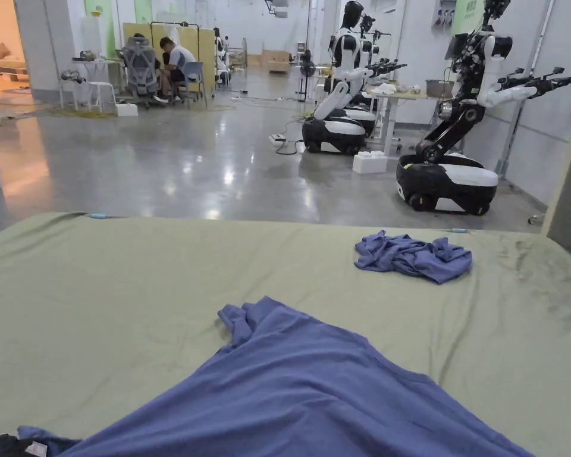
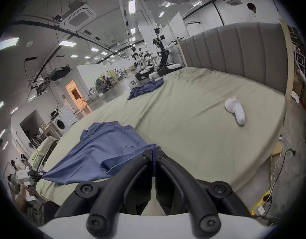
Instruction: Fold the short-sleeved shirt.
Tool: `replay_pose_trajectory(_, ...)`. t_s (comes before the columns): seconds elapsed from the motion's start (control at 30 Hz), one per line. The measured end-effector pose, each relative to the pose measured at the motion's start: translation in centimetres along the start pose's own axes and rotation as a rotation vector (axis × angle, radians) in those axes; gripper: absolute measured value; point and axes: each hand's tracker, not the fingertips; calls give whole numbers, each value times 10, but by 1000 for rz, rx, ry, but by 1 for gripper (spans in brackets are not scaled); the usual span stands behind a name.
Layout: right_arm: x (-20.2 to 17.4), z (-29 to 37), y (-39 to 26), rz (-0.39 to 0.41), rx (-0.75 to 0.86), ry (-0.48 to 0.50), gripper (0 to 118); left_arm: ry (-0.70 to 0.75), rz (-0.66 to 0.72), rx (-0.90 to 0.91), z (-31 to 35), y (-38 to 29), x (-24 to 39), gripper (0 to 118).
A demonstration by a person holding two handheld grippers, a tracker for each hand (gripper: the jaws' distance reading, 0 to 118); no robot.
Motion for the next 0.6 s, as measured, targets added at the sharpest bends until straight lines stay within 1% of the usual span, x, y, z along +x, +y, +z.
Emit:
replay_pose_trajectory(0.07, 8, -14, -7, 15, -8, -13, 4, 42, -13, -15, -7, 1, -4, 0)
replay_pose_trajectory(0.1, 22, -25, -11, 20, -13, -18, 4, 42, -8, -17, -11, 1, -5, 0)
replay_pose_trajectory(0.13, 27, -33, -15, 32, -18, -22, 4, 38, -4, -24, -16, 2, -8, 0)
replay_pose_trajectory(0.17, 30, -42, -15, 65, -48, -21, 4, 52, -6, -25, -19, 2, -10, 1)
replay_pose_trajectory(0.2, 31, -49, -16, 98, -64, -54, 4, 75, -8, -23, -23, 1, -13, 2)
replay_pose_trajectory(0.23, 30, -54, -16, 128, -72, -73, 6, 85, -4, -29, -26, 1, -16, 15)
replay_pose_trajectory(0.27, 30, -60, -14, 173, -105, -91, 21, 84, 22, -46, -28, 2, -20, 37)
replay_pose_trajectory(0.3, 29, -63, -8, 189, -161, -159, 45, 44, 57, -55, -26, 1, -24, 55)
replay_pose_trajectory(0.33, 25, -62, -3, 187, -212, -215, 75, 12, 79, -53, -21, -2, -24, 71)
replay_pose_trajectory(0.37, 28, -53, -2, 191, -186, -203, 75, 3, 93, -32, -12, -3, -20, 78)
replay_pose_trajectory(0.4, 21, -36, 4, 194, -136, -168, 75, -17, 80, 15, 2, -4, -11, 78)
replay_pose_trajectory(0.43, 7, -14, 10, 191, -63, -151, 75, -30, 31, 60, 19, -5, 4, 78)
replay_pose_trajectory(0.5, -27, 39, 10, 196, 119, -88, 78, -63, -149, 198, 62, -17, 41, 79)
replay_pose_trajectory(0.53, -49, 65, 8, 195, 206, -27, 84, -56, -233, 278, 85, -30, 63, 82)
replay_pose_trajectory(0.57, -71, 86, 1, 219, 291, 78, 87, -28, -308, 370, 108, -47, 85, 84)
replay_pose_trajectory(0.6, -88, 101, -6, 260, 343, 158, 87, -16, -363, 451, 126, -62, 101, 85)
